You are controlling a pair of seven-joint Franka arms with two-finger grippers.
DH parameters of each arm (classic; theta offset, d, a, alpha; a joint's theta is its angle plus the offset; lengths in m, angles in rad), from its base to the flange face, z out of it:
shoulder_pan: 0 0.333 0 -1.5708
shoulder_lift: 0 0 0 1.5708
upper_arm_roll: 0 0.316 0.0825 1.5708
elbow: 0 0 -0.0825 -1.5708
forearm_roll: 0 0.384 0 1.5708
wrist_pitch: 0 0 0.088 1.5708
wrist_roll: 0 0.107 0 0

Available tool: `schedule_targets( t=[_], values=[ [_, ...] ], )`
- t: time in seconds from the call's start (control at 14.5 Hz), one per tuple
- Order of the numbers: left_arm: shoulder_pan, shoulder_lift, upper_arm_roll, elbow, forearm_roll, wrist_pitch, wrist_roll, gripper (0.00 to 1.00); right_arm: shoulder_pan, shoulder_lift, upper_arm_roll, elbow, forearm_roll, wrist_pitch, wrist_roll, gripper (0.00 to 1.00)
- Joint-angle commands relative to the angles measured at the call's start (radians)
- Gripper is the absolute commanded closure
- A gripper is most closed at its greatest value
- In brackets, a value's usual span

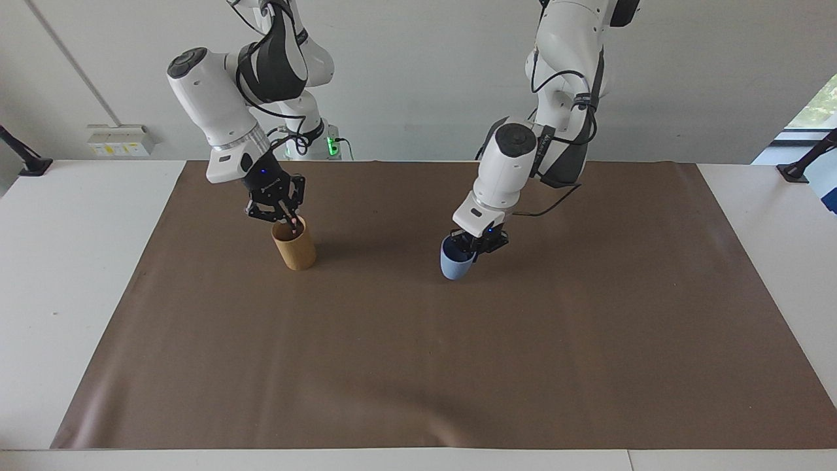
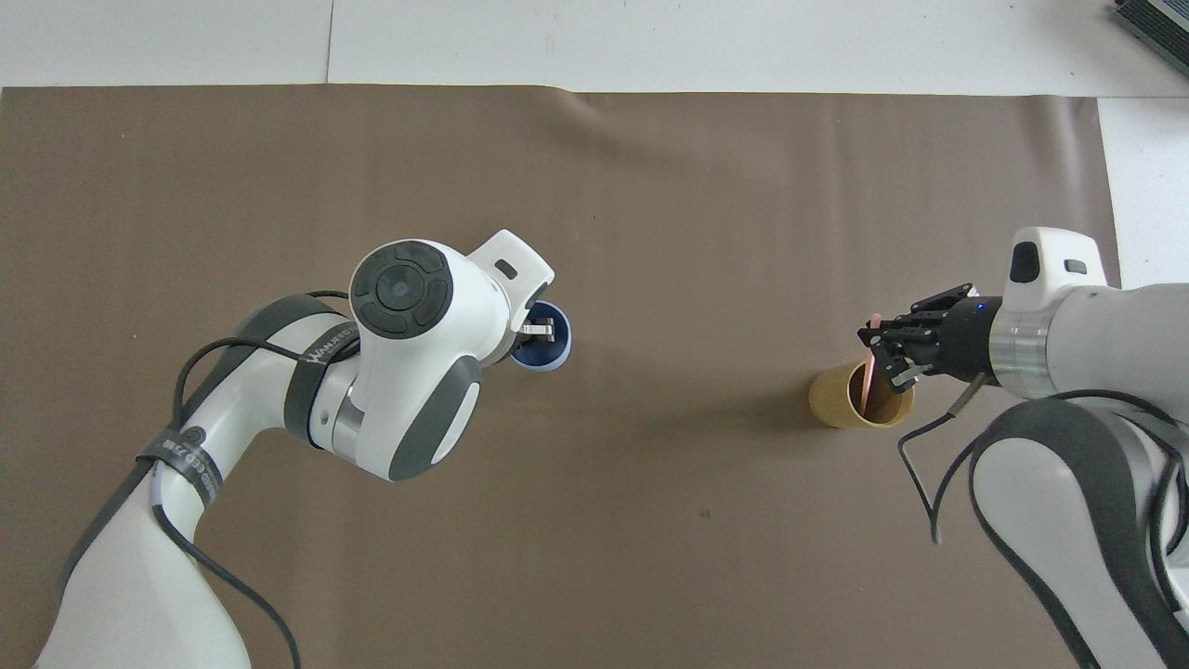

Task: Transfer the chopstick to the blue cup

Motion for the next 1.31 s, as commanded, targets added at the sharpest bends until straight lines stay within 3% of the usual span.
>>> schedule_targets(
  t=[0.0,0.28,0.35,0.48,0.55,0.76,0.97,1.24],
  values=[
    [-0.079,0.005,0.02,-0.022,0.002,0.062,-0.072,1.0,-0.027,-0.016,0.004,0.067,0.01,-0.096,0.042,1.0],
    [-0.14,0.048,0.021,-0.005,0.004,0.073,-0.142,1.0,-0.07,-0.031,0.002,0.201,0.009,-0.286,0.062,1.0],
    [-0.137,0.051,0.02,-0.006,0.004,0.07,-0.141,0.76,-0.082,-0.032,0.0,0.232,0.009,-0.328,0.064,1.0],
    [-0.121,0.041,0.021,-0.005,0.004,0.064,-0.124,0.09,-0.102,-0.034,0.0,0.3,0.009,-0.403,0.086,1.0],
    [-0.118,0.031,0.021,-0.003,0.004,0.061,-0.112,0.0,-0.105,-0.033,0.0,0.332,0.01,-0.435,0.114,1.0],
    [-0.092,-0.034,0.023,-0.003,0.004,0.024,-0.107,0.0,-0.102,-0.034,0.005,0.369,0.025,-0.457,0.183,1.0],
    [-0.034,-0.119,0.021,-0.003,0.004,-0.103,-0.019,0.0,-0.058,-0.031,0.025,0.378,0.007,-0.426,0.315,1.0],
    [0.078,-0.233,0.024,-0.003,0.004,-0.285,0.161,0.0,0.071,0.004,0.036,0.378,0.002,-0.247,0.516,1.0]
  ],
)
